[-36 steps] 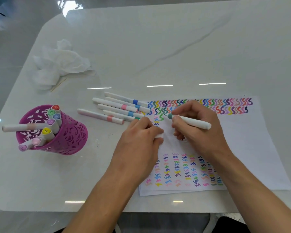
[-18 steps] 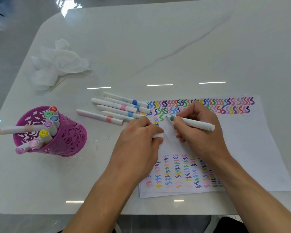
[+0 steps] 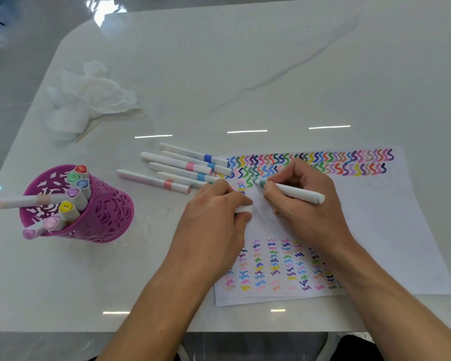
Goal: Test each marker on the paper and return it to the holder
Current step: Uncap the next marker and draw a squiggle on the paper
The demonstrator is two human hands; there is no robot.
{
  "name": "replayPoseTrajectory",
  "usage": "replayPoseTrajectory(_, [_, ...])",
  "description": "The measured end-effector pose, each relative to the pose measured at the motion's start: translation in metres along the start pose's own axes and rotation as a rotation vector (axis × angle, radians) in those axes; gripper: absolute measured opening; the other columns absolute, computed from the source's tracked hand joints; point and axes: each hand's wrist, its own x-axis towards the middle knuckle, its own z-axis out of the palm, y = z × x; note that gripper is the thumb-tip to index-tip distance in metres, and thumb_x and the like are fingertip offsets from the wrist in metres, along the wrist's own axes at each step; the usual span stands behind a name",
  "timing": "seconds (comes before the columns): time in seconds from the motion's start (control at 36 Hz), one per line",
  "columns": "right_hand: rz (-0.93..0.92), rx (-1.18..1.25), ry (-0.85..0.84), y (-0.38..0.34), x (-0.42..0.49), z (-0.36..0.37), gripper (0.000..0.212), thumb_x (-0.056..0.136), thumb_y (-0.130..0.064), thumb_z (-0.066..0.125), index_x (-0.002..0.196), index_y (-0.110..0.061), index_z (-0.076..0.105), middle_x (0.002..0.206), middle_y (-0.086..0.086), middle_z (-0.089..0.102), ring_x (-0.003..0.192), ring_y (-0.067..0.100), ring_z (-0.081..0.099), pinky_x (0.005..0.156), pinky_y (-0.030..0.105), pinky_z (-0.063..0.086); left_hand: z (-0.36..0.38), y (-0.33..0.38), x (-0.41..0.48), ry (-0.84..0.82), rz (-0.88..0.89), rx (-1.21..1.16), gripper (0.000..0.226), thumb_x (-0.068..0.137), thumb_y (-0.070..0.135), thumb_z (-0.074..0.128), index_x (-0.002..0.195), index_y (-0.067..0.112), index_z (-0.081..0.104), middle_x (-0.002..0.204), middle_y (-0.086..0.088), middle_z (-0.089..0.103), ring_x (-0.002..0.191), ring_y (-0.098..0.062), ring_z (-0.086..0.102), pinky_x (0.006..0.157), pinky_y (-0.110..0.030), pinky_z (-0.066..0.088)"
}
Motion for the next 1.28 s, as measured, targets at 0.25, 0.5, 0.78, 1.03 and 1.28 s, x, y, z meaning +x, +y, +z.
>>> replayPoseTrajectory(0.25, [0.001,0.008,0.022,0.002,0.001,0.000,0.012,0.074,-0.025,0.071,0.073,-0.016,0.063,0.065,-0.013,0.066,0.058,0.005,0.059,0.054,0.024,0.046,0.002,0.000,0.001,0.028,-0.040,-0.005,0.025,0.094,0.038,0.065,0.118,0.036,0.072,0.100,0.021,0.055,0.094,0.003,0.041,0.080,-0.008,0.023])
replayPoseTrajectory(0.5, [-0.014,-0.023,-0.004,0.006,0.001,0.000,0.013,0.072,-0.026,0.072,0.070,-0.020,0.060,0.066,-0.013,0.066,0.058,0.001,0.056,0.053,0.019,0.044,0.003,-0.001,0.001,0.018,-0.043,-0.014,0.025,0.094,0.037,0.065,0.118,0.036,0.072,0.100,0.021,0.054,0.096,0.002,0.044,0.083,-0.009,0.026])
replayPoseTrajectory(0.78, [0.030,0.230,0.052,-0.001,0.002,-0.007,0.009,0.081,-0.020,0.072,0.083,-0.015,0.066,0.072,0.008,0.071,0.057,0.016,0.061,0.050,0.029,0.049,0.000,-0.001,0.001,0.014,-0.049,-0.026,0.025,0.093,0.035,0.068,0.118,0.035,0.073,0.101,0.019,0.056,0.099,0.001,0.046,0.081,-0.006,0.022])
replayPoseTrajectory(1.03, [0.027,0.368,0.130,-0.008,0.003,-0.022,0.013,0.084,-0.017,0.079,0.095,-0.013,0.072,0.072,0.007,0.072,0.053,0.020,0.063,0.048,0.026,0.048,0.000,-0.003,-0.002,0.006,-0.055,-0.044,0.023,0.092,0.032,0.069,0.114,0.034,0.074,0.098,0.018,0.057,0.098,-0.003,0.050,0.082,-0.013,0.032])
replayPoseTrajectory(1.28, [0.072,0.419,0.028,-0.024,-0.008,-0.031,0.015,0.088,-0.020,0.068,0.096,-0.015,0.080,0.074,0.007,0.073,0.064,0.020,0.066,0.057,0.027,0.054,-0.012,0.001,-0.005,0.093,-0.063,-0.152,0.024,0.095,0.035,0.065,0.118,0.036,0.072,0.096,0.022,0.058,0.085,0.002,0.054,0.074,-0.003,0.034])
